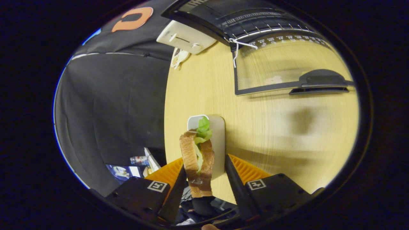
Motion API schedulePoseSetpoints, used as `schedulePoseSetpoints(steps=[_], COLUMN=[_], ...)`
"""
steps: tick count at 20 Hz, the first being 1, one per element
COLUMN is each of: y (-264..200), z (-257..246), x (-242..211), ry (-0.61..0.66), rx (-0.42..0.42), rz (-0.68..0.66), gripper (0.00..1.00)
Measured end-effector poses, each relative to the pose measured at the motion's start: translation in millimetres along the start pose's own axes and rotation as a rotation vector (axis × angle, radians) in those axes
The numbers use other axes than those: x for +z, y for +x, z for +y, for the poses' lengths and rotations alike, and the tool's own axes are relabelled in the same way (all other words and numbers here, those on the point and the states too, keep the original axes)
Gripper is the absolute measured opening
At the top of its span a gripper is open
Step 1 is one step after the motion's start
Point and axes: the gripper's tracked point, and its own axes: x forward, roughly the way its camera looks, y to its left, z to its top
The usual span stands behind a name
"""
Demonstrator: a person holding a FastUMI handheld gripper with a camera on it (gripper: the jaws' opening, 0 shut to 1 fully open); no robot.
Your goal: Open the toaster oven, put the food inside, and close the toaster oven door.
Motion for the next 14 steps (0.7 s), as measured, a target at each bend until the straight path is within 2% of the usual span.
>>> schedulePoseSetpoints(steps=[1, 4, 7, 14], y=[2, 0, -9, -55], z=[6, 11, 21, 56], x=[1, -1, 0, 7], ry=[0.021, -0.017, -0.036, -0.032], rx=[0.016, -0.010, 0.008, 0.119], rz=[-0.005, 0.006, -0.009, -0.088], gripper=[0.72, 0.47, 0.43, 0.41])
